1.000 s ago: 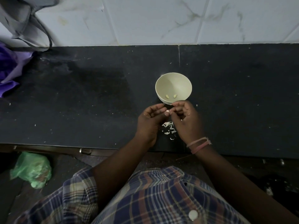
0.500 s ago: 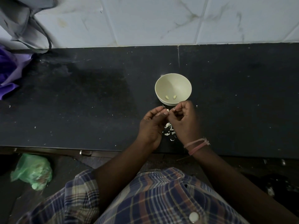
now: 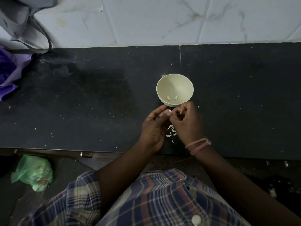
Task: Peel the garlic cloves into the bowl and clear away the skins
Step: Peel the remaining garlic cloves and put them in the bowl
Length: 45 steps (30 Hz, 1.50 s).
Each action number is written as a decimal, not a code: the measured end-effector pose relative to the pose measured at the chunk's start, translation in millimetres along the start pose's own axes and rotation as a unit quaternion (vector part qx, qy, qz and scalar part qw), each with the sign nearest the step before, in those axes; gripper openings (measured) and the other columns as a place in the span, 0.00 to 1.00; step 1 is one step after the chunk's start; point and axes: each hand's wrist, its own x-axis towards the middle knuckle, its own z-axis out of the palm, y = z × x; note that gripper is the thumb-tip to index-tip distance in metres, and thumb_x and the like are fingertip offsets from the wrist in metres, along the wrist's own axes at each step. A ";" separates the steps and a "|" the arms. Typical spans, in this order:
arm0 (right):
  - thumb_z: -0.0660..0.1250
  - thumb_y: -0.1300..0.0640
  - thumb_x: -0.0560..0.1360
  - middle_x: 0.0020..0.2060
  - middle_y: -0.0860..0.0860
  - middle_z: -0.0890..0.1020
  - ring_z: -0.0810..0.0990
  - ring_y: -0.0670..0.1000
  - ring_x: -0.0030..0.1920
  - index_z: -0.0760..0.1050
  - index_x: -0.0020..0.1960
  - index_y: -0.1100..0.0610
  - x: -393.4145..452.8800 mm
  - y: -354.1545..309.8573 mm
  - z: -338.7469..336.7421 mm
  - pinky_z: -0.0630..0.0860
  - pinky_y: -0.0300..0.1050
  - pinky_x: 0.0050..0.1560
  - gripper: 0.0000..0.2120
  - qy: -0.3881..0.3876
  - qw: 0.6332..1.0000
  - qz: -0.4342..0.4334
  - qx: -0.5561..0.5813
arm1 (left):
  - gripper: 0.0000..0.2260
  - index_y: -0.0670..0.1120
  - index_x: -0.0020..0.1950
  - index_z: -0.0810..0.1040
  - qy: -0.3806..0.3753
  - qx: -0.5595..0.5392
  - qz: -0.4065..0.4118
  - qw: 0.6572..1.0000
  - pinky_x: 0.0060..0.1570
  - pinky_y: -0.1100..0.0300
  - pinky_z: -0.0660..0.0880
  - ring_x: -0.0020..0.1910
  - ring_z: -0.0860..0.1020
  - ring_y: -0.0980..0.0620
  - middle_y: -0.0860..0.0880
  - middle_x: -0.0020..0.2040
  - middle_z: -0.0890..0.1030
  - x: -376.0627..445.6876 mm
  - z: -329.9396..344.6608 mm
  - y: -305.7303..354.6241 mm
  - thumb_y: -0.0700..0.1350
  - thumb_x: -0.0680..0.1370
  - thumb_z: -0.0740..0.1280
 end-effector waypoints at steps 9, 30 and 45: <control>0.71 0.65 0.72 0.41 0.63 0.80 0.78 0.52 0.36 0.67 0.43 0.55 5.2 -1.9 -6.5 0.78 0.43 0.39 0.13 -0.028 0.994 0.057 0.086 | 0.15 0.37 0.63 0.77 -0.037 0.004 0.006 0.999 0.57 0.53 0.81 0.49 0.84 0.47 0.41 0.51 0.84 -1.2 1.9 5.1 0.29 0.77 0.66; 0.69 0.67 0.76 0.44 0.50 0.86 0.84 0.43 0.42 0.83 0.54 0.58 13.8 5.1 -28.5 0.80 0.40 0.43 0.10 -0.177 0.982 0.001 0.061 | 0.15 0.39 0.61 0.80 -0.071 0.142 0.062 0.985 0.60 0.44 0.77 0.52 0.82 0.42 0.38 0.51 0.84 -1.6 -14.8 9.0 0.30 0.75 0.70; 0.67 0.59 0.78 0.39 0.46 0.82 0.78 0.40 0.37 0.77 0.46 0.52 22.7 3.5 -27.2 0.73 0.35 0.40 0.03 -0.226 0.971 -0.041 -0.068 | 0.13 0.42 0.57 0.81 -0.078 0.157 0.049 0.983 0.41 0.61 0.79 0.45 0.84 0.51 0.43 0.48 0.86 -2.9 -13.9 19.1 0.30 0.76 0.70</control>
